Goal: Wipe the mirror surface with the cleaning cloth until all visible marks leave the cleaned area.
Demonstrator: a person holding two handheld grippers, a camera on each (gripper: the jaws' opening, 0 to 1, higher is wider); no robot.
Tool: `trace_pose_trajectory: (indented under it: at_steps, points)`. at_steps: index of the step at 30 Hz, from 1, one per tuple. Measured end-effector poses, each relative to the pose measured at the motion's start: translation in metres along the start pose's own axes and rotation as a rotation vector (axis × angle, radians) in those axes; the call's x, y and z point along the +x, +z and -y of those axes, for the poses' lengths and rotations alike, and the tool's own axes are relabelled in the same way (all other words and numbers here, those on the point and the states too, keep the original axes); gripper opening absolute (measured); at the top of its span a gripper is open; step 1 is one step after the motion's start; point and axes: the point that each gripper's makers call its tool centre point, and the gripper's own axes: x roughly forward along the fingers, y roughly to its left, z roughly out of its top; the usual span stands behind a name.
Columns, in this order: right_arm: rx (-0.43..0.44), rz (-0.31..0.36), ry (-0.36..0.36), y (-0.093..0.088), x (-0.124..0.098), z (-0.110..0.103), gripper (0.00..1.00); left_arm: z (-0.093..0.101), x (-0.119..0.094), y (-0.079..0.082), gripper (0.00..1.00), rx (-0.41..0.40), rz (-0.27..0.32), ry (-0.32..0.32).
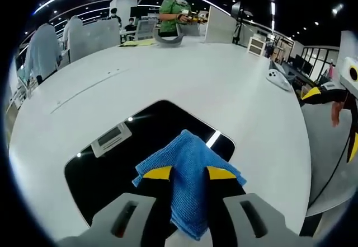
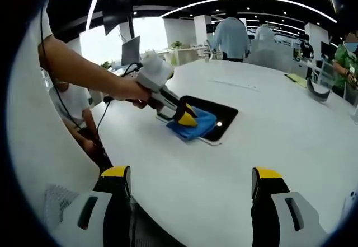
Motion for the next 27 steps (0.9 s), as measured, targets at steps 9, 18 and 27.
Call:
trace_pose_trajectory:
  at_steps: [9, 18, 27]
  points:
    - [0.002, 0.001, -0.004, -0.001, -0.002, 0.001, 0.89, 0.004, 0.004, 0.003, 0.20, 0.004, -0.002, -0.007]
    - [0.006, 0.000, -0.004, -0.002, -0.003, 0.001, 0.89, 0.007, 0.009, 0.007, 0.20, 0.005, 0.000, -0.012]
    - [0.013, 0.003, -0.013, -0.002, -0.005, 0.003, 0.89, 0.015, 0.016, 0.011, 0.20, 0.016, 0.002, -0.026]
